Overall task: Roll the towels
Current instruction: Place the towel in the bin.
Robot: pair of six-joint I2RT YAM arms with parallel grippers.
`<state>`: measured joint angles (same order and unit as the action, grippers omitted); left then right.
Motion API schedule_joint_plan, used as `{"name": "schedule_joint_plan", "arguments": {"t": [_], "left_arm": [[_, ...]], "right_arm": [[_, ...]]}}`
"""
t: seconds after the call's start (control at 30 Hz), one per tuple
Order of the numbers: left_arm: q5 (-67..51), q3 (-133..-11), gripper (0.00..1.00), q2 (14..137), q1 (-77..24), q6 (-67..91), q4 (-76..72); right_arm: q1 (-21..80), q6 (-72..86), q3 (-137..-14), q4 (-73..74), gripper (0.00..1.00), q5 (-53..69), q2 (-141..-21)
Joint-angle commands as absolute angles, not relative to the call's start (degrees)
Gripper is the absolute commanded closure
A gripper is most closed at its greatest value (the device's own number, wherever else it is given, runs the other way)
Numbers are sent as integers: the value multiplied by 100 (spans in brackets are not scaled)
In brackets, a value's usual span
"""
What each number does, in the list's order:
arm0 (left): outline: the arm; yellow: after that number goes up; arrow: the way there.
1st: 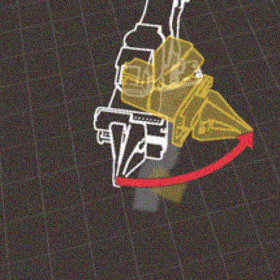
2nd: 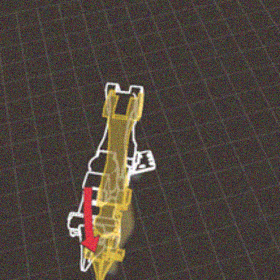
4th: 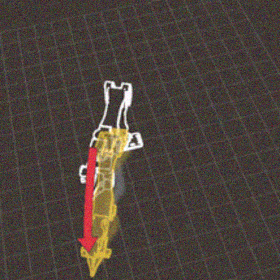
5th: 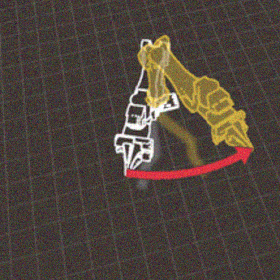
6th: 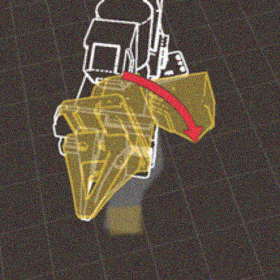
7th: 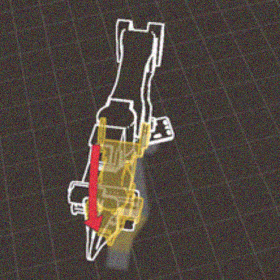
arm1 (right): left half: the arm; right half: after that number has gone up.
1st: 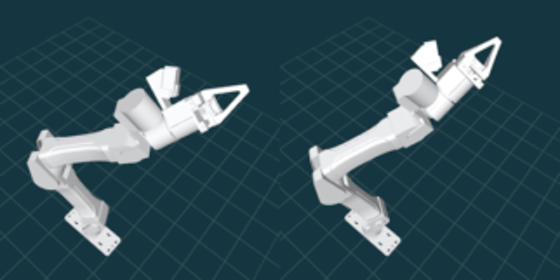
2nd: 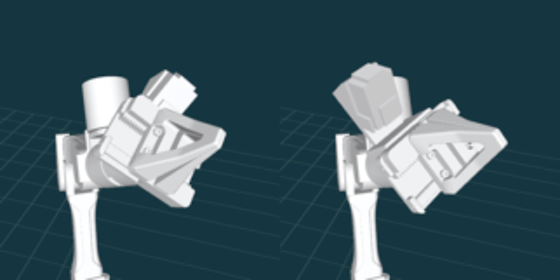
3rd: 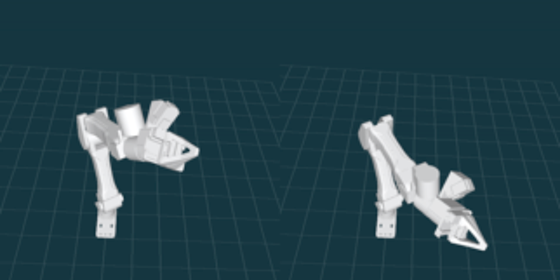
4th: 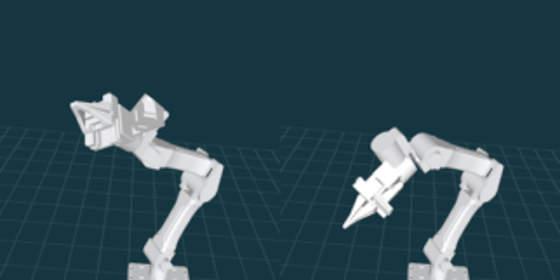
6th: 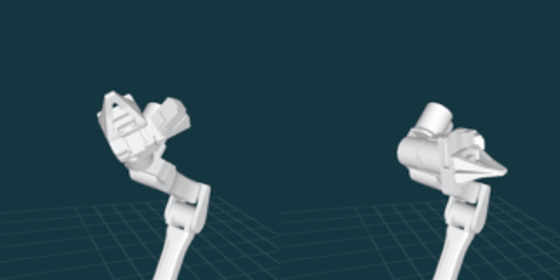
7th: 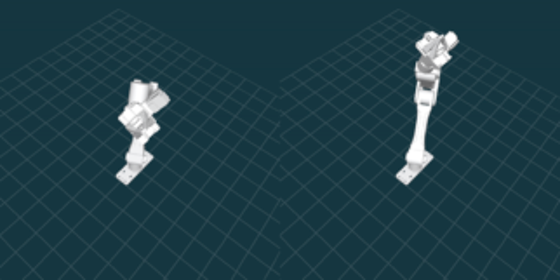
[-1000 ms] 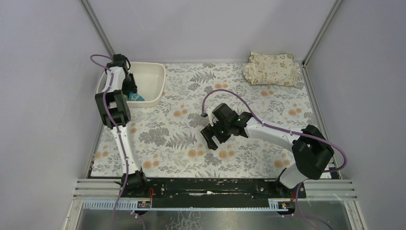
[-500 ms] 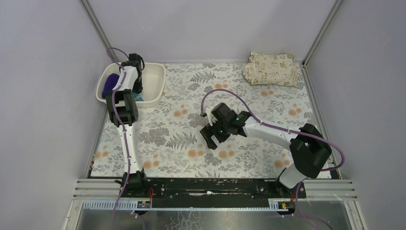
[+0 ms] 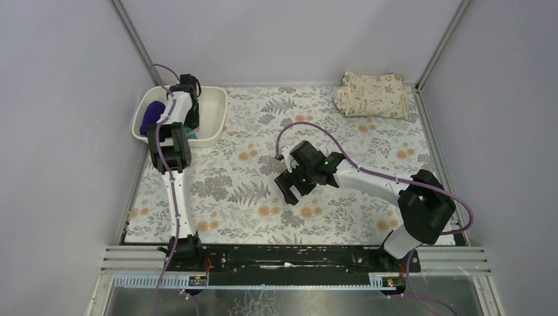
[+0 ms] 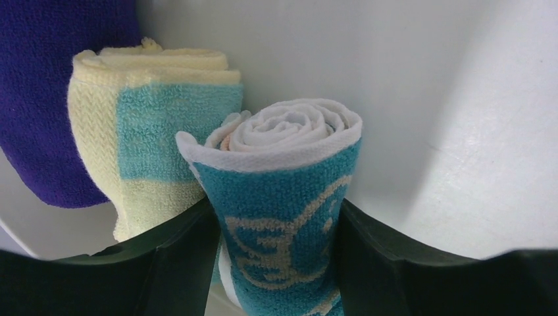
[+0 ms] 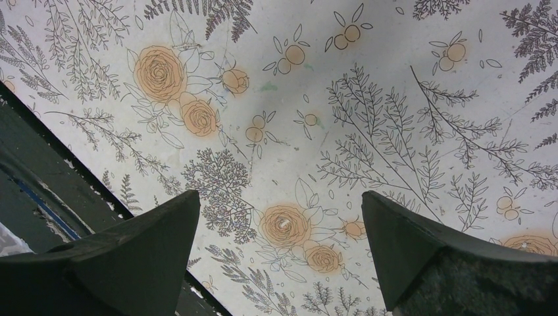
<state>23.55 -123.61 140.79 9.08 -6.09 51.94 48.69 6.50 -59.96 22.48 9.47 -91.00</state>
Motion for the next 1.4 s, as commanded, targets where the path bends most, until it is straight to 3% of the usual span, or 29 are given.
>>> {"name": "schedule_joint_plan", "arguments": {"t": [0.0,0.1,0.27,0.5,0.6,0.7,0.8,1.1,1.37], "left_arm": [[2465,-12139,41,13878,977,-533,5197],[2301,-12006,45,13790,971,-583,5159],[2781,-11680,68,13815,973,-926,4928],[3393,-11536,68,13908,974,-1100,4561],[3551,-11475,65,13918,977,-1115,4492],[3478,-11411,49,13845,963,-1026,4496],[3339,-11391,41,13747,961,-954,4515],[2911,-11402,28,13354,967,-818,4636],[2762,-11421,24,13165,962,-679,4669]], "right_arm": [[4880,563,-6222,2296,1,856,-9046],[4876,552,-6202,2285,1,857,-9031],[4870,538,-6164,2279,1,877,-9007],[4877,534,-6187,2252,1,909,-9070],[4878,534,-6177,2241,1,941,-9086],[4876,515,-6161,2252,1,940,-9081],[4873,500,-6170,2261,1,927,-9075],[4873,442,-6217,2309,2,853,-9088],[4877,413,-6246,2336,2,863,-9088]]}}
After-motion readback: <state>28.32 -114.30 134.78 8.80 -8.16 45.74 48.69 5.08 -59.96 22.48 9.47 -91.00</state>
